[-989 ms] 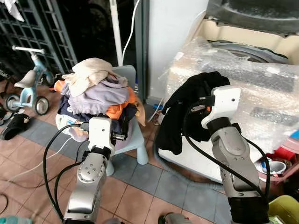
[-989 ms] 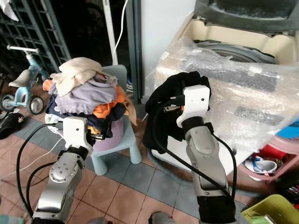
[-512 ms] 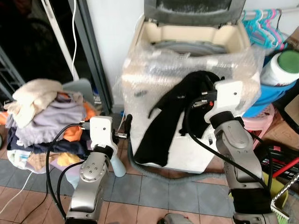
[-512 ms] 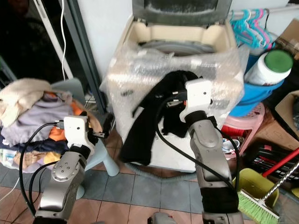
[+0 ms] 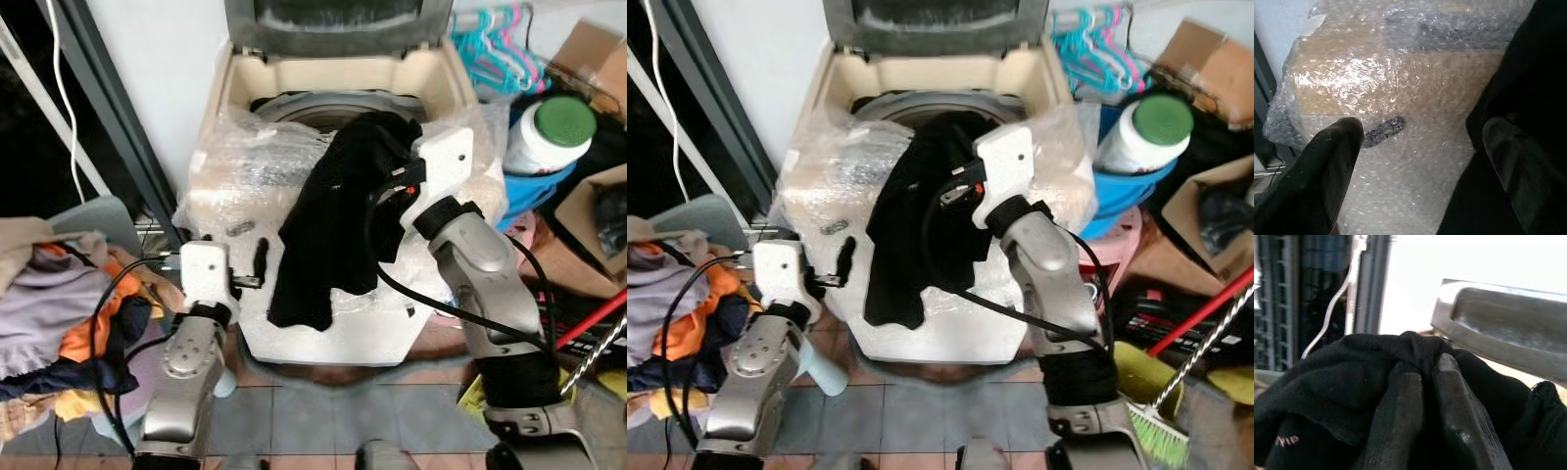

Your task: Clothes washing

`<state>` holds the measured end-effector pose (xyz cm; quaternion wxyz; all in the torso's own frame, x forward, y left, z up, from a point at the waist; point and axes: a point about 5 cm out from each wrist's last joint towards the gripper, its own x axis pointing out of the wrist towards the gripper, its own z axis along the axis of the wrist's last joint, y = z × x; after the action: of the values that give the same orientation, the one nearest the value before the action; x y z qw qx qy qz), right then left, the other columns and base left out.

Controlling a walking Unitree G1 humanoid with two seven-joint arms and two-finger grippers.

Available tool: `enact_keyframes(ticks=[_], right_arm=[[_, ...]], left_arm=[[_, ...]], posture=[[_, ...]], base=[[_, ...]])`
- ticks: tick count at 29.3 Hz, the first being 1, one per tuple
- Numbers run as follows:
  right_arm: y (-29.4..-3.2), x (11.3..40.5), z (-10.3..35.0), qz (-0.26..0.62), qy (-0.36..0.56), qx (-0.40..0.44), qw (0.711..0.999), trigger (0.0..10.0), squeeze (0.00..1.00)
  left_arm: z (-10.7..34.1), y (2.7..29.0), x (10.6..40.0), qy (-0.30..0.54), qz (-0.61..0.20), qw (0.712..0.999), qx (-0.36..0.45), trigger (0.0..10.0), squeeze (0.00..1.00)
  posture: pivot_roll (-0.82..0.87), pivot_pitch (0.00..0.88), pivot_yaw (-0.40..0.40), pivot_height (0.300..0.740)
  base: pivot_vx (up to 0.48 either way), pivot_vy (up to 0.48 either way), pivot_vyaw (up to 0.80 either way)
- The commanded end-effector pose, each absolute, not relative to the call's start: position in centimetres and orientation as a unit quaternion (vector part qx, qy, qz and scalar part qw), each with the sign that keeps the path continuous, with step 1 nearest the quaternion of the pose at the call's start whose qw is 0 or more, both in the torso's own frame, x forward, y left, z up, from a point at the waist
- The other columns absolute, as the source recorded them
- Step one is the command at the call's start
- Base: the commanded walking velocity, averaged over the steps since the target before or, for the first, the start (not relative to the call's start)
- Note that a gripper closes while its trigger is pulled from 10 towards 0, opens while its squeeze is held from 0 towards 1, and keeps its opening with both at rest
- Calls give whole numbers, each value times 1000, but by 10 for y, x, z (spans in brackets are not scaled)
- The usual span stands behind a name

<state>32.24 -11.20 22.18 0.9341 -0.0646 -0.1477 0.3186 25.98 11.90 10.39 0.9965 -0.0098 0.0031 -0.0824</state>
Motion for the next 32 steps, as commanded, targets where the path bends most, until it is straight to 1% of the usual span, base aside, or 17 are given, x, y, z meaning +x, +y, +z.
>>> enact_keyframes(ticks=[1, 3, 8, 12, 14, 16, 17, 18, 22, 24, 26, 30, 32], right_arm=[[-94, 324, 245, 380, -188, -76, 902, 10000, 0], [-95, 331, 256, 387, -196, -78, 898, 10000, 0], [-99, 343, 267, 383, -207, -95, 895, 10000, 0], [-104, 352, 275, 369, -212, -93, 900, 10000, 0], [-108, 357, 279, 355, -213, -100, 905, 10000, 0], [-118, 369, 286, 307, -212, -107, 922, 10000, 0], [-118, 369, 286, 307, -212, -107, 922, 10000, 0], [-128, 378, 293, 270, -209, -100, 935, 10000, 0], [-149, 392, 310, 197, -209, -74, 955, 10000, 0], [-167, 400, 322, 137, -207, -39, 968, 10000, 0], [-182, 404, 326, 89, -200, -26, 975, 10000, 0], [-207, 409, 319, -7, -170, -14, 985, 10000, 0], [-211, 410, 307, -33, -151, -29, 988, 10000, 0]], left_arm=[[103, 131, 258, 4, -64, 998, 1, 10000, 0], [102, 131, 258, 6, -62, 998, 0, 10000, 0], [103, 127, 257, 3, -65, 998, -1, 10000, 0], [103, 130, 256, 2, -65, 998, 2, 10000, 0], [103, 132, 257, 1, -64, 998, 4, 10000, 0], [103, 131, 258, 1, -65, 998, 3, 10000, 0], [103, 131, 258, 1, -65, 998, 3, 10000, 0], [103, 130, 258, 2, -68, 998, 3, 10000, 0], [102, 128, 259, 4, -71, 997, 4, 10000, 0], [102, 127, 260, 7, -70, 998, 3, 10000, 0], [102, 127, 261, 9, -68, 998, 3, 10000, 0], [101, 128, 260, 9, -64, 998, 3, 10000, 0], [100, 129, 259, 11, -61, 998, 3, 10000, 0]], posture=[[-47, 0, 7, 740], [-43, 0, 7, 740], [-35, 0, 8, 740], [-29, 0, 5, 740], [-30, 0, 7, 740], [-35, 0, 11, 740], [-35, 0, 11, 740], [-38, 0, 14, 740], [-39, 0, 16, 740], [-39, 0, 16, 740], [-36, 0, 14, 740], [-32, 0, 8, 740], [-32, 0, 8, 740]], base=[[277, 0, 450], [270, 0, 763], [260, 0, 750], [326, 0, 531], [398, 0, 0], [431, 0, 0], [454, 0, 0], [458, 0, 0], [408, 0, 0], [0, 0, 0], [0, 0, 0], [0, 0, 0], [0, 0, 0]])
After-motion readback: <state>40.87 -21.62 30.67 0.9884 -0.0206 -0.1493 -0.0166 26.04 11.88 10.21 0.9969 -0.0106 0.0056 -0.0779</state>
